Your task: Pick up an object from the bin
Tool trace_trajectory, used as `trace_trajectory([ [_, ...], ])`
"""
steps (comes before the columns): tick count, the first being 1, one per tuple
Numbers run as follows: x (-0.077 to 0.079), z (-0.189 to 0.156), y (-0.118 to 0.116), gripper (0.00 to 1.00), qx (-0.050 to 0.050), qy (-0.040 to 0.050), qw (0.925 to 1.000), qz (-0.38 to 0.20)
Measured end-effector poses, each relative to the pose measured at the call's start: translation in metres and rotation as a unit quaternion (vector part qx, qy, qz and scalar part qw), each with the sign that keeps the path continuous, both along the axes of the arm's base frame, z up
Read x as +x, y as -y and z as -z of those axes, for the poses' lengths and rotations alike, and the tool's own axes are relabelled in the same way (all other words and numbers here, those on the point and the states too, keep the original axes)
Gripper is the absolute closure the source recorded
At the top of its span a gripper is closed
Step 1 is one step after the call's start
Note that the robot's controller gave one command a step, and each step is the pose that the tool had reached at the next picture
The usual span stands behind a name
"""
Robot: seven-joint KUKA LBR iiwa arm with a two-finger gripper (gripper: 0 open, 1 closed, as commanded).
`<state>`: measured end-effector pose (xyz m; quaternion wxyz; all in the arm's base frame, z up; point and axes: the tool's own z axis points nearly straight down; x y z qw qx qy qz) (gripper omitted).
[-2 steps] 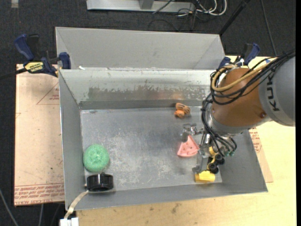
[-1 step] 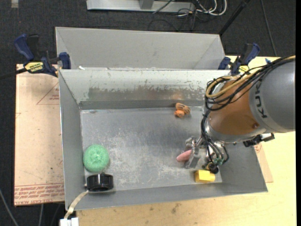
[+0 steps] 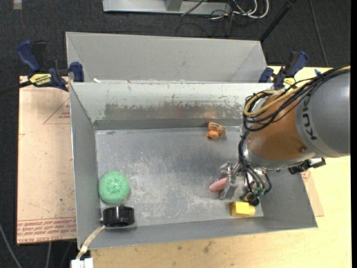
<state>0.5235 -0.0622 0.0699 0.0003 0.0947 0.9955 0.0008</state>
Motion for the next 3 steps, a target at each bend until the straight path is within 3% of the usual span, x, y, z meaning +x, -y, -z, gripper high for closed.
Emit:
trace_trajectory([
  [1,0.044,-0.129,-0.017,1.00,0.000,0.0013,1.0000,-0.004],
  [2,0.044,-0.129,-0.017,1.00,0.000,0.0013,1.0000,-0.004],
  [3,0.054,-0.174,-0.015,1.00,0.000,-0.0014,1.0000,-0.007],
])
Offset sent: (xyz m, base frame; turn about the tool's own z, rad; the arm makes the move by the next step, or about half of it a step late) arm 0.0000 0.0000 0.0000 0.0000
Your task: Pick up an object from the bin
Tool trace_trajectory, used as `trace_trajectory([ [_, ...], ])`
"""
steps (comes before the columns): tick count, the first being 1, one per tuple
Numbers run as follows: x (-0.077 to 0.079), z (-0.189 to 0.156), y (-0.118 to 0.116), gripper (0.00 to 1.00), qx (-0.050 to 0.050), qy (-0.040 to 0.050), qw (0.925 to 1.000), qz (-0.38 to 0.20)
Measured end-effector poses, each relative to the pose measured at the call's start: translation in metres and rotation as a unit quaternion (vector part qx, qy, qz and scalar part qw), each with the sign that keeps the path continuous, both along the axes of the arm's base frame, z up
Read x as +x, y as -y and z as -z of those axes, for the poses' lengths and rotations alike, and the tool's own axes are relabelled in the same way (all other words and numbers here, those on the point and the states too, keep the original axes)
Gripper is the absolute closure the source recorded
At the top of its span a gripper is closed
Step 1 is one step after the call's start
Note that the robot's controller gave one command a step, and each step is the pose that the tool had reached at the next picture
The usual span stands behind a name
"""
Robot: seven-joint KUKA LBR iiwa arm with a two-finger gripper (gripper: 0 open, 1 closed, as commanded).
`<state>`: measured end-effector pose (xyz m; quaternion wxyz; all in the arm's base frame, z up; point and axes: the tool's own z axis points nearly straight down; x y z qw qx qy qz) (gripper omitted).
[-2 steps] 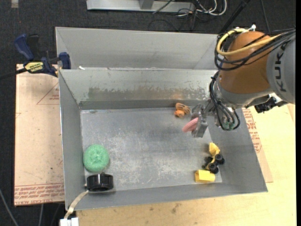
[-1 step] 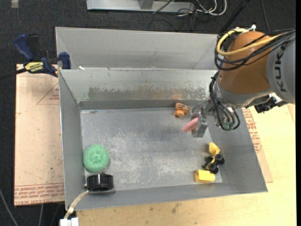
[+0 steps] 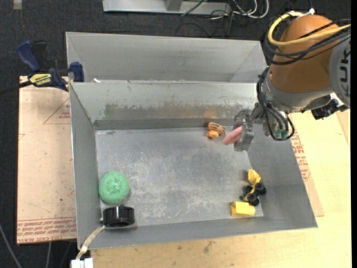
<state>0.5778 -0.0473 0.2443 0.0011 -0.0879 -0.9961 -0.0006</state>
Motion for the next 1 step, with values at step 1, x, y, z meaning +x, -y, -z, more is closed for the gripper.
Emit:
trace_trajectory([
  [1,-0.0035,-0.0604,0.0200,1.00,0.000,0.0015,1.0000,-0.004],
])
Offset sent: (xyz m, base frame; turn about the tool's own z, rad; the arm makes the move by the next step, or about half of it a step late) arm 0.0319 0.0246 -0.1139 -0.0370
